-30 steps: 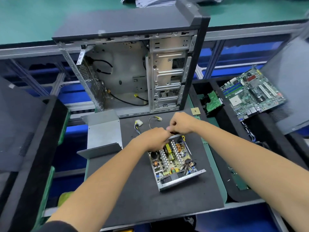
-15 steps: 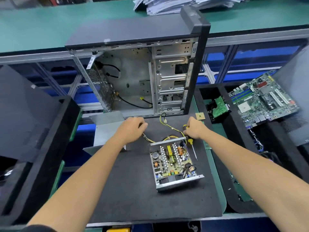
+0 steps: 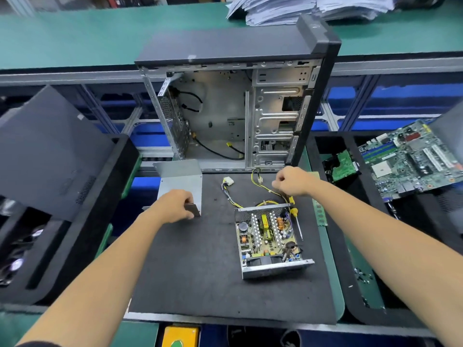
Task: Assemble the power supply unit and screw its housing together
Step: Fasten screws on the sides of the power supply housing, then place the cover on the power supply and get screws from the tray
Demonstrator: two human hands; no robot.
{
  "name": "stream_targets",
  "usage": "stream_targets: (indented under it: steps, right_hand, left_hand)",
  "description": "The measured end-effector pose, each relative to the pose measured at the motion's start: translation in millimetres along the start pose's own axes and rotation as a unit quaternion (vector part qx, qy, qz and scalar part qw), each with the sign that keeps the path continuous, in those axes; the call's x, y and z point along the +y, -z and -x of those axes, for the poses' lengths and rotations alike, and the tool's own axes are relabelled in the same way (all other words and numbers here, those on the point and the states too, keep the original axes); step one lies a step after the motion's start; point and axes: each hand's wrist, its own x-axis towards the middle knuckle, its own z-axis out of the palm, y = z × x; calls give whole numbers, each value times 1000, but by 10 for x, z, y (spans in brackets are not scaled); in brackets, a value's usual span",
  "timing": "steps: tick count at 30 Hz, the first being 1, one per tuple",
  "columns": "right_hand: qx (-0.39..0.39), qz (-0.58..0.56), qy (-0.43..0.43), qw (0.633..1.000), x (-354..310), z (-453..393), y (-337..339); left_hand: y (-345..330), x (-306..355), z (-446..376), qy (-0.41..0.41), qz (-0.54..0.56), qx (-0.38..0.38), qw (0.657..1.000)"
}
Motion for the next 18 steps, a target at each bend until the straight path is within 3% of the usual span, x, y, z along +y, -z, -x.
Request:
stream_targets:
  steps: [7, 11, 15, 18]
  right_hand:
    - [91, 6, 55, 994, -204, 106, 24]
    - [175, -10, 81, 981, -327, 147, 71]
    - [159, -24, 117, 980, -447, 169, 123]
    - [137, -65, 133, 979, -531, 169, 167]
  left_hand:
    - [78, 112, 107, 51, -27, 139, 989]
    - [368, 263, 165, 23, -19, 161, 987]
    - [710, 388, 289, -33, 58, 187, 980]
    - [890, 473, 392, -44, 186, 191, 963]
